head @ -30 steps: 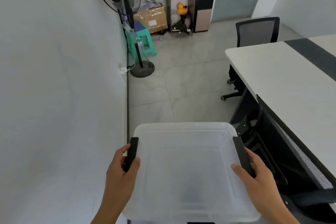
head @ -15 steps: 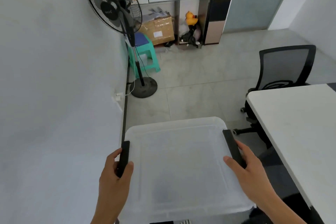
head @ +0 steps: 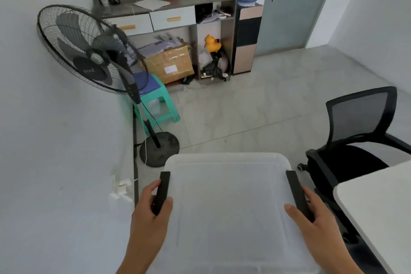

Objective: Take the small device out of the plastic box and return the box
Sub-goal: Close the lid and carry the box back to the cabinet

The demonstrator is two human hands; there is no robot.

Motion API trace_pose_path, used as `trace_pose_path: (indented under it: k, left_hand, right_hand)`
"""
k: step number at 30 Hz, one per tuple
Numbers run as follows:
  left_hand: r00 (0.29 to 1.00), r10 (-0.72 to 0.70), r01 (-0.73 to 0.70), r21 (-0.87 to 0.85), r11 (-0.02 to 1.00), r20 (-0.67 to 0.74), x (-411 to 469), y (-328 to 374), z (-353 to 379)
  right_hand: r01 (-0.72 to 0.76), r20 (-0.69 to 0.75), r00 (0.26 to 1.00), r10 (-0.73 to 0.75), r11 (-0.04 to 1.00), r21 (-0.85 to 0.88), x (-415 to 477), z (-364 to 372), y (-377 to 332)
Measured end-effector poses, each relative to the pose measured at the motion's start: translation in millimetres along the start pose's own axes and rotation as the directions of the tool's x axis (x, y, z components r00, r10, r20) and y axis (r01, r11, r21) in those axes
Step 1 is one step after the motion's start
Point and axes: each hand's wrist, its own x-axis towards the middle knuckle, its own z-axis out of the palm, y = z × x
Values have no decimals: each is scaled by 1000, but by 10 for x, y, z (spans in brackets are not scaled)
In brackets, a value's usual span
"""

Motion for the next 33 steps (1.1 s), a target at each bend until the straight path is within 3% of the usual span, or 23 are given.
trace_pose_path:
  k: [7, 22, 33]
  left_hand:
    - [1000, 10, -10, -18, 1000, 24, 1630, 538, 611]
    - [988, -46, 29, -115, 993, -150, 4754, 1735, 1439]
    - [996, -21, 14, -76, 997, -89, 7565, 2679, 2002]
  right_hand:
    - [0, -48, 999, 1, 1000, 27, 1591, 210, -505]
    - [81, 130, 989, -70, 993, -87, 5160, 767, -2182]
    - [58, 9, 998, -57, 997, -49, 7563, 1420, -3285]
